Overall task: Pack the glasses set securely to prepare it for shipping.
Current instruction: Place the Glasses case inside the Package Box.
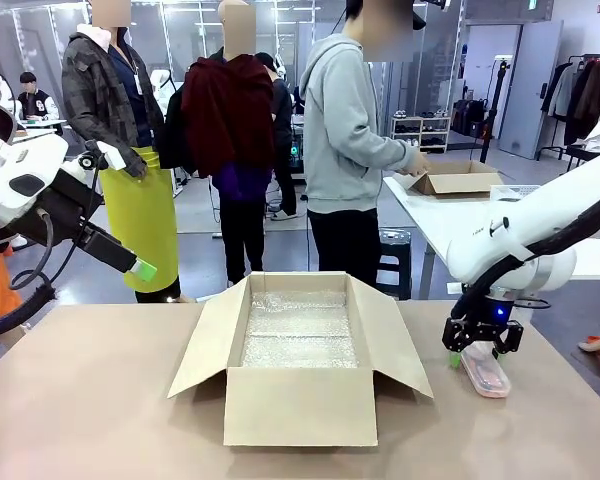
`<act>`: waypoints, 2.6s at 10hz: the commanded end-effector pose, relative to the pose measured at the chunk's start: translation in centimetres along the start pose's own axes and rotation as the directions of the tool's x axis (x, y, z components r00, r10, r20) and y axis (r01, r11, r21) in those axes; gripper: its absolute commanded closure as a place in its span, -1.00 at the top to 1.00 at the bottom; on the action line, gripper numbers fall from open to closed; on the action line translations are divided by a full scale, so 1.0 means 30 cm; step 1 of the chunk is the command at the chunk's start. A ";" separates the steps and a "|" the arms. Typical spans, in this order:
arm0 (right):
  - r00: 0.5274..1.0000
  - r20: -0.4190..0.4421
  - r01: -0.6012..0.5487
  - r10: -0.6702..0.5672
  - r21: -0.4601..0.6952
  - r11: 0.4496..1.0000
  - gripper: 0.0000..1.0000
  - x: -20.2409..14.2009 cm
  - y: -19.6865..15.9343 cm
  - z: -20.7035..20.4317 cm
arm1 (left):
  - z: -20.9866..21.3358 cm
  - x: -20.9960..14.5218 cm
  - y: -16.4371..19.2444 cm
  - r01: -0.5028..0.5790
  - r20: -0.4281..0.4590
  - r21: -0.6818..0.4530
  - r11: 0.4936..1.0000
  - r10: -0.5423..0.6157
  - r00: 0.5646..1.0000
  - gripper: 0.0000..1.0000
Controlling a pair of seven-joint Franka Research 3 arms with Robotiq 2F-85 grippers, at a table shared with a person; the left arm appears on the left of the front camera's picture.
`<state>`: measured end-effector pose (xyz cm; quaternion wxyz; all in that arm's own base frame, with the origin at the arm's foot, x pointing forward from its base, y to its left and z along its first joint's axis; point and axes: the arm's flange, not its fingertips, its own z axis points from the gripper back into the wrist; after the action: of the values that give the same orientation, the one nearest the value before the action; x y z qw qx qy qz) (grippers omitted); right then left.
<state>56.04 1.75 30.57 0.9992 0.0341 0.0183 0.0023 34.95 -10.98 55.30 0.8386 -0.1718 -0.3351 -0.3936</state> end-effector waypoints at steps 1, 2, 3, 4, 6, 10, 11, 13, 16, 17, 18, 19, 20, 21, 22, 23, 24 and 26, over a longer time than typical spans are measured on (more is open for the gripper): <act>0.999 -0.021 0.028 -0.027 0.010 1.000 0.42 0.007 0.011 0.002 | 0.003 0.005 0.003 -0.005 0.017 -0.007 1.000 0.005 1.000 1.00; 0.999 -0.025 0.026 -0.025 0.010 1.000 0.31 0.005 0.014 0.004 | 0.003 0.005 0.003 -0.005 0.017 -0.007 1.000 0.005 1.000 1.00; 0.999 -0.027 0.025 -0.024 0.008 1.000 0.03 0.005 0.018 0.006 | 0.003 0.005 0.003 -0.005 0.017 -0.007 1.000 0.005 1.000 1.00; 0.999 -0.026 0.030 -0.030 0.005 1.000 -0.07 0.004 0.019 0.012 | 0.003 0.005 0.003 -0.005 0.017 -0.007 1.000 0.005 1.000 1.00; 0.999 -0.027 0.033 -0.033 -0.008 0.999 -0.46 -0.008 0.034 0.067 | 0.003 0.005 0.003 -0.005 0.017 -0.007 1.000 0.005 1.000 1.00; 0.998 0.020 -0.058 0.059 -0.049 0.997 -0.46 -0.095 0.135 0.374 | 0.003 0.005 0.003 -0.005 0.017 -0.007 1.000 0.005 1.000 1.00; 0.996 0.034 -0.075 0.077 -0.050 0.996 -0.46 -0.115 0.162 0.429 | 0.003 0.005 0.003 -0.005 0.017 -0.007 1.000 0.005 1.000 1.00; 0.996 0.046 -0.074 0.078 -0.078 0.994 -0.46 -0.127 0.197 0.467 | 0.003 0.005 0.003 -0.005 0.017 -0.007 1.000 0.005 1.000 1.00; 0.993 0.054 -0.107 0.110 -0.052 0.993 -0.46 -0.137 0.194 0.494 | 0.003 0.005 0.003 -0.005 0.017 -0.007 1.000 0.005 1.000 1.00; 0.993 0.054 -0.107 0.110 -0.052 0.993 -0.46 -0.137 0.194 0.494 | 0.003 0.005 0.003 -0.005 0.017 -0.007 1.000 0.005 1.000 1.00; 0.993 0.054 -0.107 0.110 -0.052 0.993 -0.46 -0.137 0.194 0.494 | 0.003 0.005 0.003 -0.005 0.017 -0.007 1.000 0.005 1.000 1.00; 0.992 0.066 -0.104 0.107 -0.053 0.993 0.27 -0.134 0.200 0.493 | 0.003 0.005 0.003 -0.005 0.017 -0.007 1.000 0.005 1.000 1.00; 0.970 0.061 -0.234 0.236 -0.032 0.972 0.27 -0.137 0.232 0.529 | 0.003 0.005 0.003 -0.005 0.017 -0.007 1.000 0.005 1.000 1.00; 0.920 0.069 -0.377 0.385 -0.107 0.920 0.27 -0.140 0.295 0.564 | 0.003 0.005 0.003 -0.005 0.017 -0.007 1.000 0.005 1.000 1.00; 0.857 0.042 -0.502 0.514 -0.164 0.849 0.27 -0.126 0.358 0.591 | 0.003 0.005 0.003 -0.005 0.017 -0.007 1.000 0.005 1.000 1.00; 0.765 0.003 -0.634 0.644 -0.173 0.754 0.27 -0.103 0.433 0.627 | 0.003 0.005 0.003 -0.005 0.017 -0.007 1.000 0.005 1.000 1.00; 0.687 -0.033 -0.719 0.726 -0.174 0.673 0.27 -0.080 0.507 0.653 | 0.003 0.005 0.003 -0.005 0.017 -0.007 1.000 0.005 1.000 1.00; 0.538 -0.095 -0.838 0.838 -0.170 0.519 0.27 -0.061 0.686 0.651 | 0.003 0.005 0.003 -0.005 0.017 -0.007 1.000 0.005 1.000 1.00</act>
<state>53.29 19.86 51.43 0.8952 -0.0419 -0.0098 0.4435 34.99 -11.03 55.36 0.8387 -0.1709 -0.3353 -0.3936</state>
